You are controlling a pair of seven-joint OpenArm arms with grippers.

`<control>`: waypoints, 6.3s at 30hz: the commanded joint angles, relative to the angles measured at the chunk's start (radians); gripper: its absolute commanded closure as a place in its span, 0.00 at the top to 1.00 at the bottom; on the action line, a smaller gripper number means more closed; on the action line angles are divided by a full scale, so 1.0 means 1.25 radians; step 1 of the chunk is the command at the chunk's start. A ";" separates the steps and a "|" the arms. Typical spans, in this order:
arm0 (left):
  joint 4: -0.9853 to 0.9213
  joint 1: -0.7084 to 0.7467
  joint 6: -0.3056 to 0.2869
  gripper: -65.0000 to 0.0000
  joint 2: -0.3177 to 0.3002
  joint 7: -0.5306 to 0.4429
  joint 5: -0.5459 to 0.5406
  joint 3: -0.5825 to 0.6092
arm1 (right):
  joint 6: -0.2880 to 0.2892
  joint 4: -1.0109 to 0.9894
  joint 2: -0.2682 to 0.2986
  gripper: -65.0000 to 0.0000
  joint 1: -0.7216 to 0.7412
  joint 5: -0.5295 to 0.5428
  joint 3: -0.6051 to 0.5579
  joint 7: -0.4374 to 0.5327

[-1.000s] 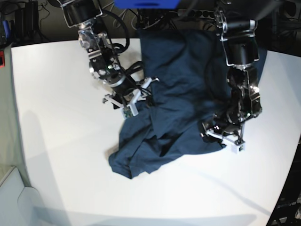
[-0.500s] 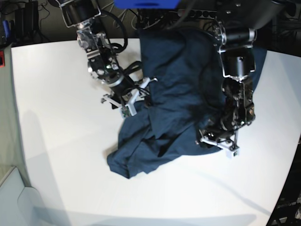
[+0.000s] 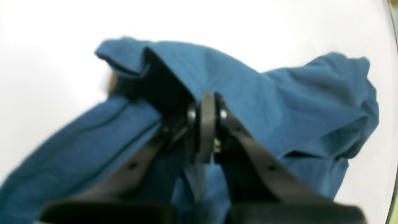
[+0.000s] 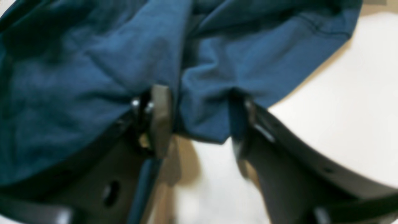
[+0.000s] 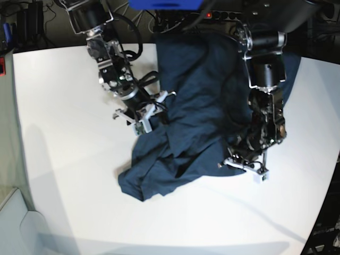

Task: Layout the t-shirt on the table in an organized manner, then fold the t-shirt properly
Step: 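Grasp the shirt edges with both grippers, then pull the held edges apart to spread the shirt flat, then drag the shirt edge with the right gripper away from the left gripper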

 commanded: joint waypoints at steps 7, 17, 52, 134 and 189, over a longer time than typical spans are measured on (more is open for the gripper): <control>0.017 -0.101 -0.006 0.01 0.003 -0.007 -0.017 -0.139 | 0.000 -0.018 -0.001 0.22 -0.004 0.002 0.001 -0.053; -0.124 -0.203 -0.003 0.01 -0.088 -0.037 -0.059 -0.238 | 0.000 -0.018 0.000 0.22 -0.011 0.002 0.001 -0.053; 0.091 0.009 -0.003 0.45 -0.170 0.183 -0.344 -0.355 | 0.000 0.105 0.035 0.22 -0.022 0.002 0.002 -0.060; 0.369 0.477 -0.008 0.18 -0.110 0.131 -0.240 -0.133 | 0.108 -0.016 0.074 0.22 0.202 0.001 0.024 -0.171; 0.265 0.358 -0.008 0.19 -0.211 0.102 -0.120 -0.129 | 0.219 0.090 0.166 0.22 0.089 0.004 -0.034 -0.172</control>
